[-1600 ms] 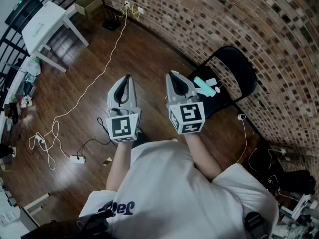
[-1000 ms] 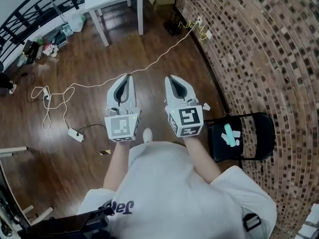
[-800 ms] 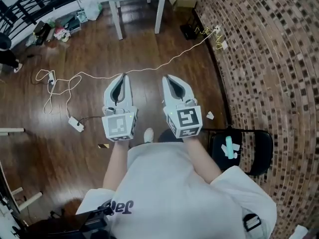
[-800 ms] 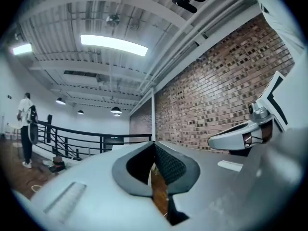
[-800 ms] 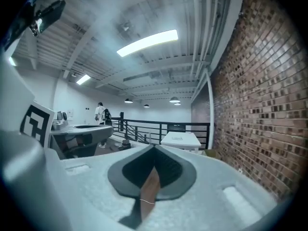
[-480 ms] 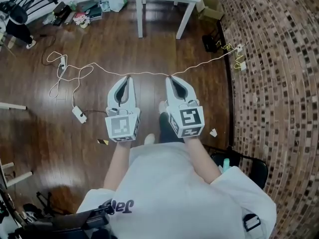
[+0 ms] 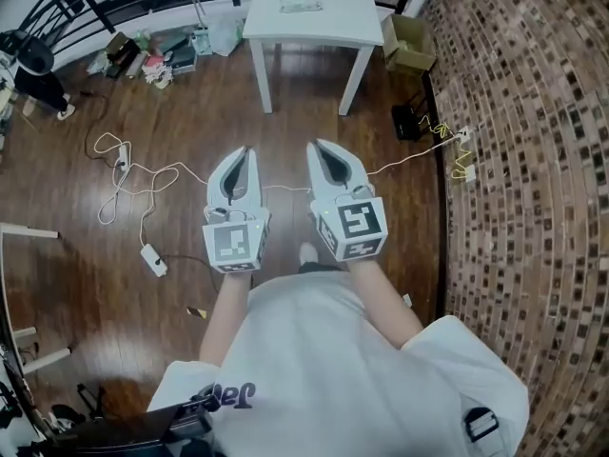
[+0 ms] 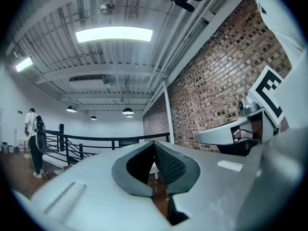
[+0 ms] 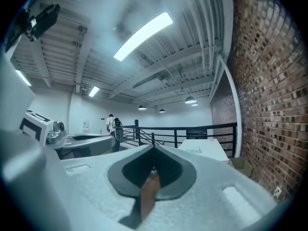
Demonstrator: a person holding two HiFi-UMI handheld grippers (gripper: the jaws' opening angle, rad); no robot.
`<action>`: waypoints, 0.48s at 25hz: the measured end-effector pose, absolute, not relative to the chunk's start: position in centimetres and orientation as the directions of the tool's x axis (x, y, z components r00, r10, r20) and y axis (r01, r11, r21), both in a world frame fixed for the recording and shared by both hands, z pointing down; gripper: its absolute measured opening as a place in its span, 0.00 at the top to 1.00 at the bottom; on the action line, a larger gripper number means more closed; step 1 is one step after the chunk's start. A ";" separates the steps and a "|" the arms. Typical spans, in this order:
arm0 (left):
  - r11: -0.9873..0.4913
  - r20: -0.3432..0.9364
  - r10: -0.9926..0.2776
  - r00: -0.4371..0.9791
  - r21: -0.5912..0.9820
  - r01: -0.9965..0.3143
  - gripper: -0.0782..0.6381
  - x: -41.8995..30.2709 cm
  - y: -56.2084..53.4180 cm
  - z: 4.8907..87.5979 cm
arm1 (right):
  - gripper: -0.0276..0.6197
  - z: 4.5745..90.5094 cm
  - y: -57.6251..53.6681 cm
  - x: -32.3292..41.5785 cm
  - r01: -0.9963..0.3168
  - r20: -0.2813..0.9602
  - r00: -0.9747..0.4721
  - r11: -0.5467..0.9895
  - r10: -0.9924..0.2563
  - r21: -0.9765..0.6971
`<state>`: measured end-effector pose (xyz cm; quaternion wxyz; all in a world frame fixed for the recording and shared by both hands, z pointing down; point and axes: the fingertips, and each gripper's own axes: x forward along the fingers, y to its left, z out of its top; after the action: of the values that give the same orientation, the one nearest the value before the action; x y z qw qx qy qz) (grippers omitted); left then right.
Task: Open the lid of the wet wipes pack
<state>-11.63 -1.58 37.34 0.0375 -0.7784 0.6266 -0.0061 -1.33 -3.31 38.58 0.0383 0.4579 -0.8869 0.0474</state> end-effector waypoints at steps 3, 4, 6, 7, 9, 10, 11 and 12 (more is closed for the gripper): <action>-0.236 -0.047 -0.969 0.241 -0.090 -0.968 0.87 -9.9 -5.6 37.6 | 0.97 39.4 -7.8 0.0 -0.823 0.125 -0.567 0.564 -0.814 -0.064; -0.246 -0.039 -0.967 0.250 -0.093 -0.965 0.87 -9.4 -6.8 37.8 | 0.97 39.8 -9.0 0.2 -0.824 0.133 -0.566 0.561 -0.814 -0.074; -0.264 -0.021 -0.964 0.267 -0.092 -0.960 0.87 -8.8 -9.2 38.4 | 0.97 40.5 -11.0 0.4 -0.822 0.136 -0.569 0.560 -0.811 -0.099; -0.271 -0.015 -0.962 0.273 -0.087 -0.959 0.87 -8.7 -10.4 38.5 | 0.97 40.7 -11.9 0.3 -0.821 0.131 -0.571 0.560 -0.811 -0.111; -0.283 -0.010 -0.959 0.284 -0.071 -0.956 0.87 -8.7 -13.1 38.6 | 0.97 41.1 -14.2 0.1 -0.823 0.123 -0.567 0.554 -0.814 -0.127; -0.292 -0.010 -0.956 0.293 -0.061 -0.955 0.87 -8.7 -14.5 38.8 | 0.97 41.3 -15.6 -0.1 -0.827 0.120 -0.561 0.547 -0.819 -0.131; -0.301 -0.008 -0.953 0.301 -0.052 -0.952 0.87 -8.9 -16.0 39.1 | 0.97 41.6 -17.1 -0.1 -0.832 0.117 -0.553 0.538 -0.825 -0.135; -0.308 -0.004 -0.951 0.309 -0.045 -0.950 0.87 -9.0 -17.6 39.6 | 0.97 41.9 -18.6 -0.2 -0.838 0.114 -0.542 0.527 -0.833 -0.141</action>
<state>-9.05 -17.59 39.57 0.0196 -0.8087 0.5878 -0.0118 -0.19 -18.62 41.88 0.0162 0.4783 -0.8735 0.0895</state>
